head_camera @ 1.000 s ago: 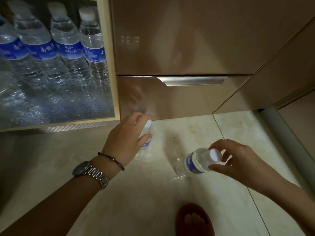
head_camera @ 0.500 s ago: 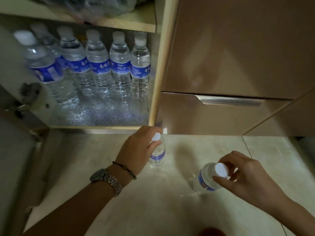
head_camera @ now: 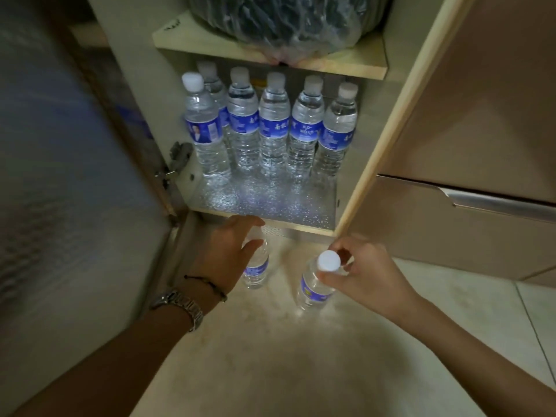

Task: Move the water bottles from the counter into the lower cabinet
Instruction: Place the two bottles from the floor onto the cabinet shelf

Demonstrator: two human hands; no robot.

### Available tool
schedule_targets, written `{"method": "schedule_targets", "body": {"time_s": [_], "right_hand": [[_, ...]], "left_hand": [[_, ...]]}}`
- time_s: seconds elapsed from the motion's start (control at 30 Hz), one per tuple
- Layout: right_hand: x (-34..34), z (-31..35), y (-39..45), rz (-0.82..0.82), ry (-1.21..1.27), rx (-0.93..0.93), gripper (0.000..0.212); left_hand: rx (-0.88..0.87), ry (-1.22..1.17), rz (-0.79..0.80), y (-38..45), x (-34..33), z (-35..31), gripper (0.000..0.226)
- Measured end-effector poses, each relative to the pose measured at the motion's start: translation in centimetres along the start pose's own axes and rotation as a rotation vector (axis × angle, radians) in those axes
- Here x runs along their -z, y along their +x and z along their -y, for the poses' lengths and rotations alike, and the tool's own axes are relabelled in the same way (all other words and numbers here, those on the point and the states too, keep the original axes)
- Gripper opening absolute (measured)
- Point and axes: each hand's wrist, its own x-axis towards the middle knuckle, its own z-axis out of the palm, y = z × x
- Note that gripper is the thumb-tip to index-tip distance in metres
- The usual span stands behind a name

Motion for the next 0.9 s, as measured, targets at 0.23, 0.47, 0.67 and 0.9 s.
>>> {"method": "schedule_targets", "body": {"time_s": [0.23, 0.47, 0.67, 0.9], "right_hand": [[-3.3, 2.1, 4.2, -0.018, 0.018, 0.103, 0.028], [-4.8, 2.4, 6.1, -0.041, 0.065, 0.144, 0.031], [-5.7, 1.6, 5.2, -0.063, 0.263, 0.095, 0.04], [-8.4, -0.4, 3.7, 0.054, 0.43, 0.028, 0.072]], "left_hand": [[0.068, 0.066, -0.035, -0.6, 2.1, 2.4, 0.024], [0.124, 0.04, -0.105, -0.4, 1.7, 2.8, 0.026], [0.109, 0.013, -0.162, -0.6, 1.1, 2.7, 0.03], [0.23, -0.097, -0.175, -1.7, -0.1, 3.1, 0.033]]}}
